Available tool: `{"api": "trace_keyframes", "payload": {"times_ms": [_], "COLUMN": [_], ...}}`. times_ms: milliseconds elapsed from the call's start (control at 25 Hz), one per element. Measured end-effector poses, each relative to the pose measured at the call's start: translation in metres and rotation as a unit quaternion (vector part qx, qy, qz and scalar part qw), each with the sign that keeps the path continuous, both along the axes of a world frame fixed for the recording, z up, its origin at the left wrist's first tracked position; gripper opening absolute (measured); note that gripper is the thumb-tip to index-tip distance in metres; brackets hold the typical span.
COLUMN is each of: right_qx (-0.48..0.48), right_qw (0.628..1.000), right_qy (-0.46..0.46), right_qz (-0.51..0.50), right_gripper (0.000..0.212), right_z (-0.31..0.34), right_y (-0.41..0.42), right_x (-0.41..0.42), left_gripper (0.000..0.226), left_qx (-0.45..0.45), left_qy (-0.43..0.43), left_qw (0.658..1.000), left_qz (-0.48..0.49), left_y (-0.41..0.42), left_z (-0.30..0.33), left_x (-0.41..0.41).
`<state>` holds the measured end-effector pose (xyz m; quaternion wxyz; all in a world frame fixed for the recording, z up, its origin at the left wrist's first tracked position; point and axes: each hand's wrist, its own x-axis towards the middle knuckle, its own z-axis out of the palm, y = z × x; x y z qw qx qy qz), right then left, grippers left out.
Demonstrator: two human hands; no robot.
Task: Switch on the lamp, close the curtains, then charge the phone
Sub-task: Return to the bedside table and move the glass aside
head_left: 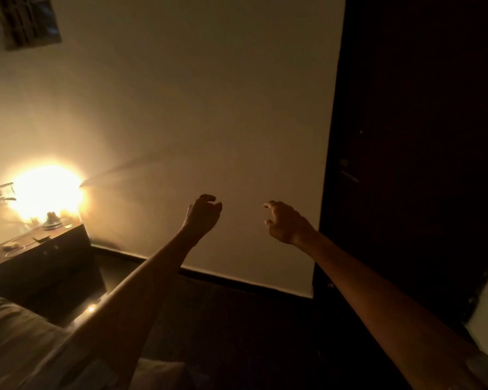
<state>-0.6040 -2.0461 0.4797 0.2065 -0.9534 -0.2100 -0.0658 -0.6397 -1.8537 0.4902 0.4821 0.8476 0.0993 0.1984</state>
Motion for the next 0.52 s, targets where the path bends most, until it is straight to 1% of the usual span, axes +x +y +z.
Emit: {"api": "trace_keyframes", "payload": {"times_ms": [40,120,200,280,320,520], "right_qx": [0.004,-0.001,-0.001,0.012,0.015,0.023], "right_qw": [1.0,1.0,0.999,0.999,0.998,0.995], "right_qy": [0.002,-0.001,-0.003,-0.012,-0.016,-0.006], "right_qz": [0.005,0.02,0.034,0.046,0.056,0.102], "right_gripper": [0.053,0.053,0.051,0.049,0.048,0.049], "right_z": [0.002,0.006,0.015,0.021,0.021,0.012], "right_y": [0.005,0.027,0.052,0.07,0.08,0.128], "right_x": [0.008,0.062,0.12,0.157,0.177,0.28], "left_gripper": [0.035,0.035,0.037,0.038,0.038,0.037], "left_qx": [-0.008,-0.029,-0.079,-0.136,-0.149,-0.149], "left_qy": [-0.003,-0.008,-0.007,-0.013,-0.015,-0.02], "left_qw": [1.0,1.0,0.997,0.991,0.988,0.987], "left_qz": [-0.003,0.0,0.014,0.018,0.022,0.055], "left_y": [0.006,0.029,0.056,0.074,0.081,0.119], "left_z": [0.002,0.006,0.011,0.015,0.016,0.004], "left_x": [0.009,0.062,0.117,0.152,0.169,0.257]}}
